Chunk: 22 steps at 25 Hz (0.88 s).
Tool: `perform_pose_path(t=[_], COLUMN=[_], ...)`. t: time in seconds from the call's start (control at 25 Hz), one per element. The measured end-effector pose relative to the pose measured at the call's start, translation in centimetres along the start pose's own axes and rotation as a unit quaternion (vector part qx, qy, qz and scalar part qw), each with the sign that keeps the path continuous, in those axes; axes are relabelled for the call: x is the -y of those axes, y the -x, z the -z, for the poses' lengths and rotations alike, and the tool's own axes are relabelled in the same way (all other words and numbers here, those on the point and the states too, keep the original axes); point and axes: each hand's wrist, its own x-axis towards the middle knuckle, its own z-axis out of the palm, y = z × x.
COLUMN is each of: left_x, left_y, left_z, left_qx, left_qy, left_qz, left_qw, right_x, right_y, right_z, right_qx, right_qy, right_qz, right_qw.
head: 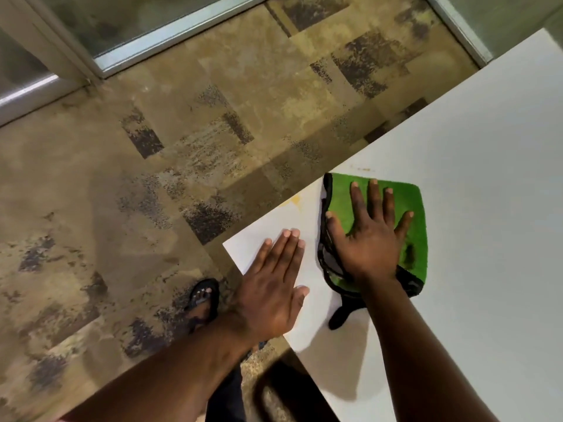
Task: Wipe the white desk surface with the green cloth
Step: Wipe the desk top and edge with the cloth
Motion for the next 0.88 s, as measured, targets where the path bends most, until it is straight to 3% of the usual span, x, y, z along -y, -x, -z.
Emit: perform_pose_path(t=[0.08,0.24,0.36,0.48,0.76,0.88], left_x=[0.0,-0.1,0.1,0.1,0.1,1.0], left_y=[0.1,0.1,0.1,0.1,0.5,1.2], left_z=[-0.1,-0.1,-0.6,-1.0,-0.5,0.5], left_qx=[-0.002,-0.008,-0.031,-0.052,-0.077,-0.100], left_qy=[-0.008,0.001,0.010,0.036,0.049,0.124], left_qz=[-0.001,-0.003,-0.003,-0.007,-0.009,0.000], left_qw=[1.000,1.000,0.999,0.998,0.996,0.987], right_x=[1.8,0.3,-1.6,1.1,5.8,7.7], right_y=[-2.4,0.4,-1.4,-6.8,-6.3,-4.2], right_z=[0.2,-0.2,0.6,1.2,0.2,-0.2], right_qx=[0.006,0.012,-0.004,-0.011,-0.035,-0.042], right_qy=[-0.014,0.019,0.017,-0.009,0.015,0.008], right_qz=[-0.013,0.142,0.086,0.034,0.113,0.133], right_qw=[1.000,0.990,0.996,0.999,0.993,0.990])
